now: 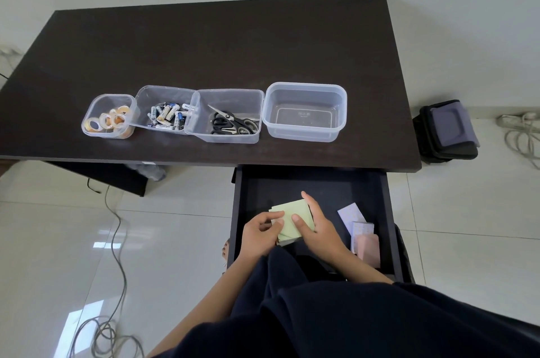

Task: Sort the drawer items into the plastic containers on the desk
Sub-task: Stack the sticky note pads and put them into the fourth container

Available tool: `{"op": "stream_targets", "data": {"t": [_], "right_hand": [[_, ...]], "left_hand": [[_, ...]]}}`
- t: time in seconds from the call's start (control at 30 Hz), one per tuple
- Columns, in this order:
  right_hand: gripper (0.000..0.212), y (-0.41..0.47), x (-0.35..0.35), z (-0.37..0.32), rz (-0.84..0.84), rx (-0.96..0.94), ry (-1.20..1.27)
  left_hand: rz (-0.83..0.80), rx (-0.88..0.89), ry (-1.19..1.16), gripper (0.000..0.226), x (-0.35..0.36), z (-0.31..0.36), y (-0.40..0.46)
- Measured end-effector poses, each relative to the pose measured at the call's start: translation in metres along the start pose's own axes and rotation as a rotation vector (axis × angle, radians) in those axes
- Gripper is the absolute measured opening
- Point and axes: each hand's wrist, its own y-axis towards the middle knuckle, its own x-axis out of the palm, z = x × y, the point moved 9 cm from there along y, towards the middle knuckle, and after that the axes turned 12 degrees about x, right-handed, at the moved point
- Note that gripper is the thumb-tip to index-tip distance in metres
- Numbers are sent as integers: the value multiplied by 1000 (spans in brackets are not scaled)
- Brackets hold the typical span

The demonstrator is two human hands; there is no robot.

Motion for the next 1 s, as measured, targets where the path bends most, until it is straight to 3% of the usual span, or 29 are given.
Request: {"op": "stream_targets", "data": {"t": [0.13,0.27,0.5,0.57,0.8,0.9,1.0], "right_hand": [[57,-1,-2,0,3,7,35],[49,-1,-6,1,31,24,137],[46,-2,-4,-1,8,41,191],[47,-2,-26,12,109,82,203],[45,5,-21,25,68,102,189],[44,4,-50,36,280,128,132],[45,3,-85,61,531,196,-84]], "left_hand": [[-111,-71,-106,31,8,-6,-2],[-240,-31,-176,41,15,-2,-6],[-311,36,-166,51,17,4,-3],[-432,72,-152,52,43,10,2],[-349,61,-106,54,36,9,3],[-301,45,-83,54,29,2,6],[-253,16,-75,55,22,-7,6]]}}
